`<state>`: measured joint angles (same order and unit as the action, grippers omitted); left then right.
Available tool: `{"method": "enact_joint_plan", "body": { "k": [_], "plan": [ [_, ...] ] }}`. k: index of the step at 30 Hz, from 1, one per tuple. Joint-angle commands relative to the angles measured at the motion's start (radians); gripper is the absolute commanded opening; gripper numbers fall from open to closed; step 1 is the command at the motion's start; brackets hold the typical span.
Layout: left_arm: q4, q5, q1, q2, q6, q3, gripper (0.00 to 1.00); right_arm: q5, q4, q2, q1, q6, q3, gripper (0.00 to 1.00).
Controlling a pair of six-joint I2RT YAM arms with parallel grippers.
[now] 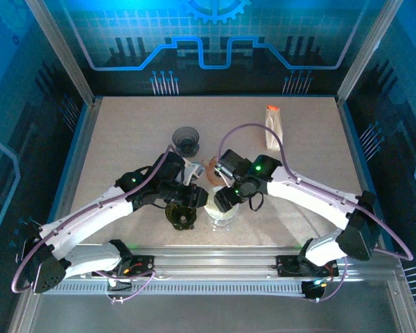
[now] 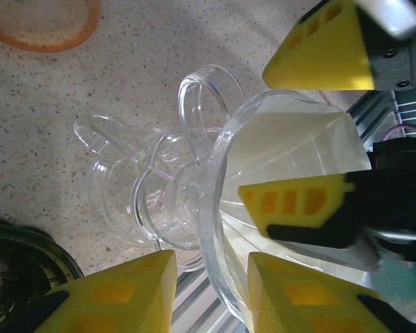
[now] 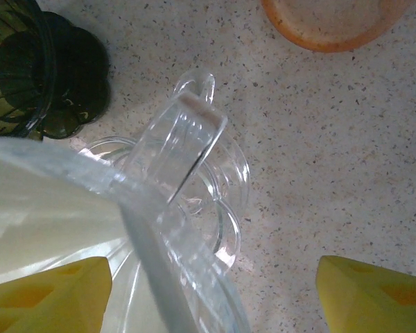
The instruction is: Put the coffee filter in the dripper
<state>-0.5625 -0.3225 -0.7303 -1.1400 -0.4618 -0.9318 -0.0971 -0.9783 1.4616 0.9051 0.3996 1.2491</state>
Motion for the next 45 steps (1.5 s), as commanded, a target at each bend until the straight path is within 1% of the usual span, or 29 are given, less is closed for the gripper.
{"method": "enact_joint_plan", "body": {
  "k": [1,10,22,25,37,45],
  "plan": [
    [0.013,-0.018,-0.001,-0.002,0.01,0.018,0.34,0.003,0.011,0.027,0.009,-0.005,-0.023,0.78],
    [0.022,-0.023,0.0,-0.003,0.008,0.027,0.33,0.013,0.038,0.064,0.015,0.009,-0.061,0.76],
    [0.032,-0.027,-0.001,-0.004,0.001,0.037,0.32,-0.017,0.039,0.083,0.029,0.016,-0.075,0.76],
    [0.031,-0.026,0.0,-0.004,0.0,0.037,0.3,-0.022,0.037,0.07,0.032,0.016,-0.062,0.77],
    [0.032,-0.022,0.0,-0.001,-0.005,0.04,0.3,-0.063,-0.015,-0.035,0.034,0.043,-0.02,0.78],
    [0.032,-0.018,0.0,0.002,-0.006,0.043,0.3,-0.119,-0.077,-0.123,0.03,0.07,-0.02,0.78]
  ]
}}
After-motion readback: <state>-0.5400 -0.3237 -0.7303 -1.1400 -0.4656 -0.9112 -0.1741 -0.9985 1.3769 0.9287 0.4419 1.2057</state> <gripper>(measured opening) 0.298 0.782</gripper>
